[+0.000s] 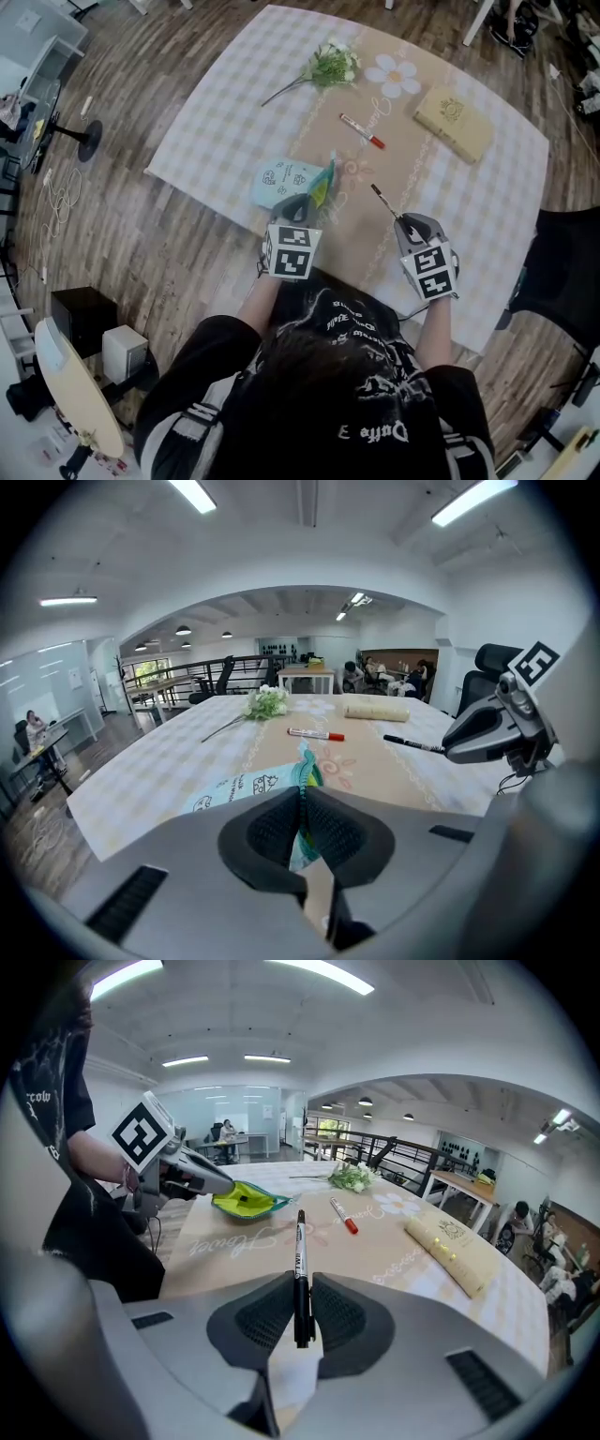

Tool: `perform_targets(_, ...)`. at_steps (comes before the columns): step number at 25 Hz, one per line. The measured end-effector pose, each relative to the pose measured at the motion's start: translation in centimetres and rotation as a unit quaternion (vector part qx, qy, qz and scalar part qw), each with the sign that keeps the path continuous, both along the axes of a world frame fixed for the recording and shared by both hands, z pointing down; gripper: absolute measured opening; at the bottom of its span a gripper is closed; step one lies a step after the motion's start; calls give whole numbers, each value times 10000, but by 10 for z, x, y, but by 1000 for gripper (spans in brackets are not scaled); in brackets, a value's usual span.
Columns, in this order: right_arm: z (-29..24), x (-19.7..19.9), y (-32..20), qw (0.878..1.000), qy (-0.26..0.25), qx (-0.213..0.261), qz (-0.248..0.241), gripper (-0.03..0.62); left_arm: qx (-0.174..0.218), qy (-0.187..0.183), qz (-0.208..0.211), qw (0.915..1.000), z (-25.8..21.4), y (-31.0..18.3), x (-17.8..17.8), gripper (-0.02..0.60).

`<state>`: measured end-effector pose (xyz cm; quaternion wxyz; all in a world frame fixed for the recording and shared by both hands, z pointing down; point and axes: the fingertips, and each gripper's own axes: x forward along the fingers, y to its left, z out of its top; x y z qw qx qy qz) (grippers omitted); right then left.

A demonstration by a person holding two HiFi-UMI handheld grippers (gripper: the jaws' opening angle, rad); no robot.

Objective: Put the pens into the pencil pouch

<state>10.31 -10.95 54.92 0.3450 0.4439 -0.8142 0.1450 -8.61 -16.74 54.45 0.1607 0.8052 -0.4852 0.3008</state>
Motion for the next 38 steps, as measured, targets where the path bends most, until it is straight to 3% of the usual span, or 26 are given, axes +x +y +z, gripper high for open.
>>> perform_targets(8, -25, -31, -10, 9974, 298, 321, -580, 67, 380, 336, -40, 9987, -35, -3, -7, 32)
perform_targets(13, -37, -45, -9, 9910, 751, 357, -1047, 67, 353, 513, 41, 9981, -40, 6, 0, 32)
perform_targets(21, -45, -85, -16, 9810, 819, 492, -1686, 67, 613, 448, 246, 9968, -56, 7, 4, 32)
perform_targets(31, -43, -101, -17, 9704, 1111, 433, -2099, 67, 508, 410, 453, 9968, -51, 19, 12, 32)
perform_targets(38, -32, -107, -16, 9697, 1113, 318, -2151, 67, 436, 469, 679, 9956, -47, 28, 22, 32)
